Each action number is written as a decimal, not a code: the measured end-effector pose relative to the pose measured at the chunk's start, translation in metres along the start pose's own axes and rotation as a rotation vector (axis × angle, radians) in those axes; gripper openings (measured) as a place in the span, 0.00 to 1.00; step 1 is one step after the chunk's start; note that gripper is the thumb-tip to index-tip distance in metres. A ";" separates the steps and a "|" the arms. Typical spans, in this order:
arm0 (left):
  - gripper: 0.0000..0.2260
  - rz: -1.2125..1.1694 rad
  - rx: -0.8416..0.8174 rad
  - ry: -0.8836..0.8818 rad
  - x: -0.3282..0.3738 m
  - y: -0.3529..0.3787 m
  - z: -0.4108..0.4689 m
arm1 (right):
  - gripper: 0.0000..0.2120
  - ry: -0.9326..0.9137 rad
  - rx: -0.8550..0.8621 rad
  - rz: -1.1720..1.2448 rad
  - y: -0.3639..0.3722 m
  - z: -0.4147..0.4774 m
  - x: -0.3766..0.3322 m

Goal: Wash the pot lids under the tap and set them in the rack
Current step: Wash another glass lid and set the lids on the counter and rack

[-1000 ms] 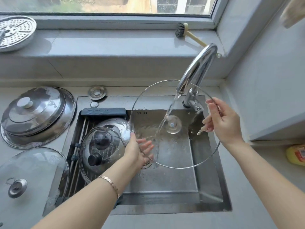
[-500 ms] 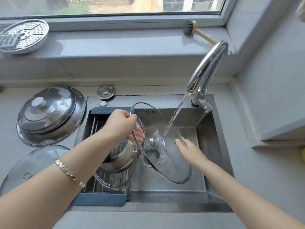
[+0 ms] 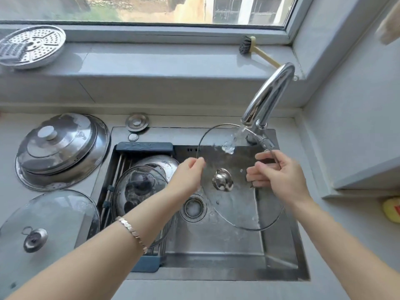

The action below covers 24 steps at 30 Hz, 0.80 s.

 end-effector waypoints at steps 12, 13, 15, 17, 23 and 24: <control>0.25 -0.615 -0.033 -0.043 -0.016 -0.035 -0.006 | 0.05 0.505 0.053 0.903 0.003 0.002 0.069; 0.23 -0.585 -0.015 -0.004 -0.006 -0.039 -0.010 | 0.08 0.550 0.069 0.892 0.014 0.003 0.078; 0.22 -0.505 0.014 0.037 0.009 -0.046 -0.014 | 0.11 0.618 0.068 0.854 0.038 0.008 0.094; 0.21 -0.382 0.040 0.072 0.020 -0.051 -0.018 | 0.18 0.667 0.035 0.825 0.063 0.014 0.105; 0.20 -0.099 0.058 0.281 0.028 -0.070 -0.033 | 0.31 0.601 0.026 0.676 0.095 0.030 0.098; 0.21 -0.103 0.088 0.293 0.023 -0.075 -0.033 | 0.28 0.527 0.048 0.672 0.089 0.031 0.089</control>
Point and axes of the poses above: each hand's wrist, its own z-axis towards the middle knuckle, its own y-axis out of the palm, x = y × z, the point moved 1 cm from there along z, towards the middle knuckle, and after that the axes turned 11 degrees about -x, right-handed, at the moved point
